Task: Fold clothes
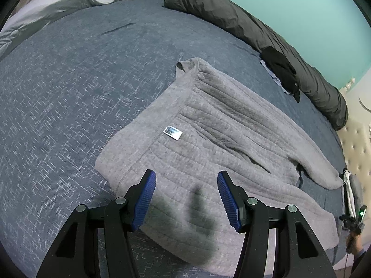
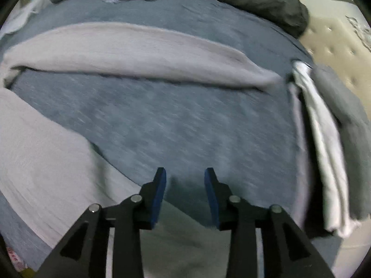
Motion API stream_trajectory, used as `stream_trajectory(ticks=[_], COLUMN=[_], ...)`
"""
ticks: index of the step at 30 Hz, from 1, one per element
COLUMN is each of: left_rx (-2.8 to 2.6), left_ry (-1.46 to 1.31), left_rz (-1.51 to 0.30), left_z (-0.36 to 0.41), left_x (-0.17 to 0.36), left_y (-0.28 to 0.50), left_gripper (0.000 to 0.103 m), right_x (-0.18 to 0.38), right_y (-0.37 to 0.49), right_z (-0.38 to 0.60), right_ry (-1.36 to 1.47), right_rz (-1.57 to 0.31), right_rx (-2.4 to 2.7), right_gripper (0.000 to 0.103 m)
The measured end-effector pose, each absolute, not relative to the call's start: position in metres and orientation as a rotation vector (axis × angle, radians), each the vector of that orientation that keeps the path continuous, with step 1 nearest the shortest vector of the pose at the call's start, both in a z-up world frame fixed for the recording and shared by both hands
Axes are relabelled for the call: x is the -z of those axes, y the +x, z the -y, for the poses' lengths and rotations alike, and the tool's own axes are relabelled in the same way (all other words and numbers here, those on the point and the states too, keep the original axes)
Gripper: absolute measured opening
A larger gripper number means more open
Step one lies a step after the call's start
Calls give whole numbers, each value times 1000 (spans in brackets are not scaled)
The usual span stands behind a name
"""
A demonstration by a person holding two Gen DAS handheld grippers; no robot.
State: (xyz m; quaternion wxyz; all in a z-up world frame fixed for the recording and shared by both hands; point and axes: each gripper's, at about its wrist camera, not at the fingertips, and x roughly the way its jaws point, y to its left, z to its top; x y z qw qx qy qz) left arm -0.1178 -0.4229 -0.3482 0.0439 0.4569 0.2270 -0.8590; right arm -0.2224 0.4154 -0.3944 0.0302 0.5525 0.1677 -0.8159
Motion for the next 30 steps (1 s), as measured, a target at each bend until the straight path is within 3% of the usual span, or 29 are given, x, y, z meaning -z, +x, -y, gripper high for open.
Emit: stream_trajectory(ticks=[2, 7, 15, 22, 28, 30], left_rx=[2628, 2628, 2639, 2632, 2627, 2630], left_ry=[1401, 1417, 1407, 1413, 1412, 1414], left_rz=[-692, -677, -666, -663, -672, -668], left_z=[420, 413, 411, 413, 415, 414], left_x=[349, 350, 344, 346, 347, 347], left_y=[-118, -121, -122, -120, -118, -118], left_gripper=[59, 59, 59, 60, 59, 60], right_x=[401, 409, 410, 394, 412, 414], right_y=[-219, -209, -196, -186, -185, -184], right_z=[-436, -465, -447, -447, -422, -419], right_ry=[1760, 1768, 1714, 1614, 1681, 1682], right_rz=[-445, -216, -313, -235, -390, -389], right_rx=[2523, 2517, 2460, 2503, 2378, 2374], right_gripper=[48, 49, 49, 49, 49, 39])
